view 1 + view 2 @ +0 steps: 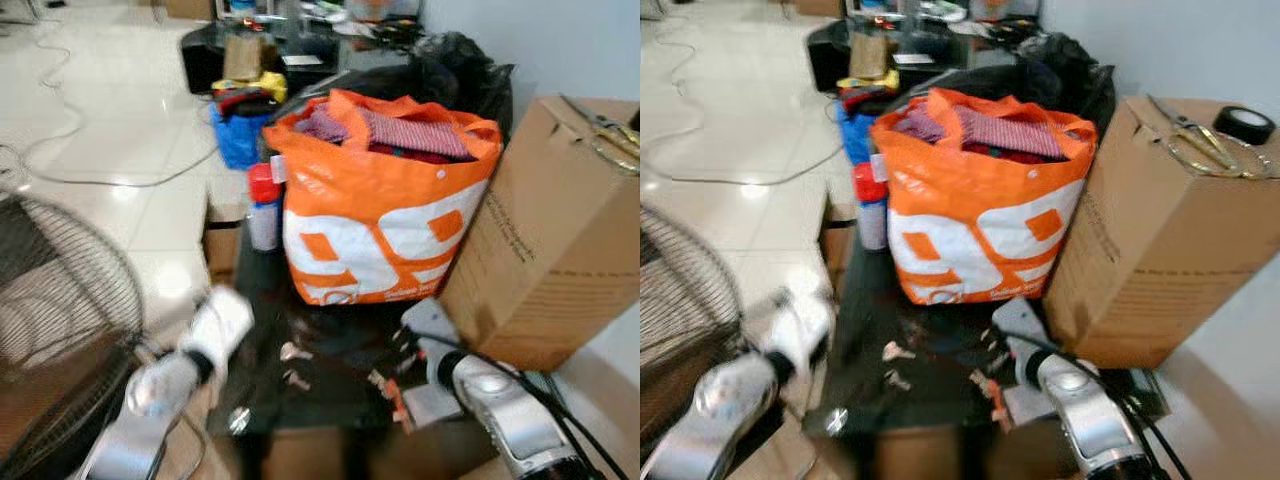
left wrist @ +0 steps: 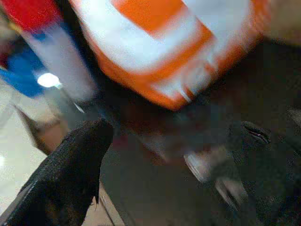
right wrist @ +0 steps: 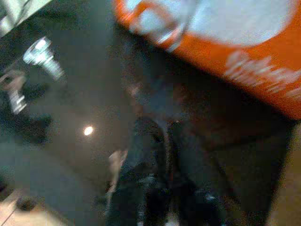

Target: Hang keys on a hook

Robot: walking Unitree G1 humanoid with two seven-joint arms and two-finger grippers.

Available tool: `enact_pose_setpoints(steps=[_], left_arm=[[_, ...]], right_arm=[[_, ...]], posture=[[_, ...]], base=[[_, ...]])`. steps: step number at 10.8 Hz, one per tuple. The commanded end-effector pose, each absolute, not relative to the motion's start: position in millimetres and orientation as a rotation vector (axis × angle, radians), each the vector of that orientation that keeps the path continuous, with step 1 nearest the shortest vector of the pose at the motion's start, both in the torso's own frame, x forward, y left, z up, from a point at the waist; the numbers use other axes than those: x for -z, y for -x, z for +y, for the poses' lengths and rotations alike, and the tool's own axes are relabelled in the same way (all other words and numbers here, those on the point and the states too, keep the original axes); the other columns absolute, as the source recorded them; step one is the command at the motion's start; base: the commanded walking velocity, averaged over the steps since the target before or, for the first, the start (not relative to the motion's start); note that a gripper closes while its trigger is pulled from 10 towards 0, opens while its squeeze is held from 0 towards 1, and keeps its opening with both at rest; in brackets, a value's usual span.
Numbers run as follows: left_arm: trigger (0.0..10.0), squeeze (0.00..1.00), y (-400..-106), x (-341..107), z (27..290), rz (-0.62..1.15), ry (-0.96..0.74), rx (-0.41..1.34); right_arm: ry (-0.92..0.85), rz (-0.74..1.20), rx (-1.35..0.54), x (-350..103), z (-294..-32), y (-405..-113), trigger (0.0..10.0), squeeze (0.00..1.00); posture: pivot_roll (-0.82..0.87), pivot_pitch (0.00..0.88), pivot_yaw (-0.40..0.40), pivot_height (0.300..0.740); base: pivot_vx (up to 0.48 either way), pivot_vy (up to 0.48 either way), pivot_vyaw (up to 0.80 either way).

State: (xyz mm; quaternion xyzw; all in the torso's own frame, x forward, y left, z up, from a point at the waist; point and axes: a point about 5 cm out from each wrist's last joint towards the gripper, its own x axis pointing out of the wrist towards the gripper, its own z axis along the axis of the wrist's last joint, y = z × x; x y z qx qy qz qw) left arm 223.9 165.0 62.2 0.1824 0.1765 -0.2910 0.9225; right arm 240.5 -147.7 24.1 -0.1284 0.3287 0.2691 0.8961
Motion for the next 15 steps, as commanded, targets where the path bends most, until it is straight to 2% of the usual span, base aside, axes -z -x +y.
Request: enact_pose_setpoints(steps=[1, 2, 3, 5, 6, 7, 13, 14, 15], left_arm=[[10.0, 0.69, -220, -59, 162, 0.400, -0.398, 0.685], [10.0, 0.27, -213, -51, 160, 0.477, -0.414, 0.836], [10.0, 0.00, -210, -51, 158, 0.485, -0.402, 0.894], [10.0, 0.00, -205, -49, 151, 0.472, -0.375, 0.978], [10.0, 0.00, -203, -47, 147, 0.476, -0.377, 1.005], [10.0, 0.00, -201, -46, 145, 0.482, -0.371, 1.023], [10.0, 0.00, -197, -34, 136, 0.522, -0.342, 1.102], [10.0, 0.00, -198, -33, 135, 0.522, -0.340, 1.103], [10.0, 0.00, -198, -33, 135, 0.521, -0.339, 1.103]], right_arm=[[0.271, 0.718, -0.575, -22, -150, -241, 10.0, 1.00], [0.263, 0.788, -0.625, -16, -149, -236, 10.0, 1.00], [0.278, 0.818, -0.650, -12, -149, -232, 10.0, 1.00], [0.260, 0.847, -0.646, -7, -147, -230, 10.0, 1.00], [0.272, 0.846, -0.647, -6, -146, -230, 10.0, 0.59], [0.287, 0.841, -0.634, -4, -144, -232, 10.0, 0.00], [0.234, 0.909, -0.581, 5, -152, -237, 10.0, 0.00], [0.221, 0.927, -0.564, 7, -154, -235, 6.9, 0.00], [0.202, 0.945, -0.537, 9, -157, -235, 4.4, 0.00]], posture=[[0.02, 0.000, -0.063, 0.740], [0.02, 0.000, -0.070, 0.740], [0.00, 0.000, -0.066, 0.740], [-0.01, 0.000, -0.069, 0.740], [-0.01, 0.007, -0.077, 0.740], [-0.02, 0.013, -0.077, 0.740], [-0.04, 0.010, -0.089, 0.740], [-0.05, 0.011, -0.091, 0.740], [-0.05, 0.008, -0.095, 0.740]], base=[[0.000, 0.000, 0.00], [0.000, 0.000, 0.00], [0.000, 0.000, 0.00], [0.000, 0.000, 0.00], [0.000, 0.000, 0.00], [0.000, 0.000, 0.00], [0.000, 0.000, 0.00], [0.000, 0.000, 0.00], [0.000, 0.000, 0.00]])
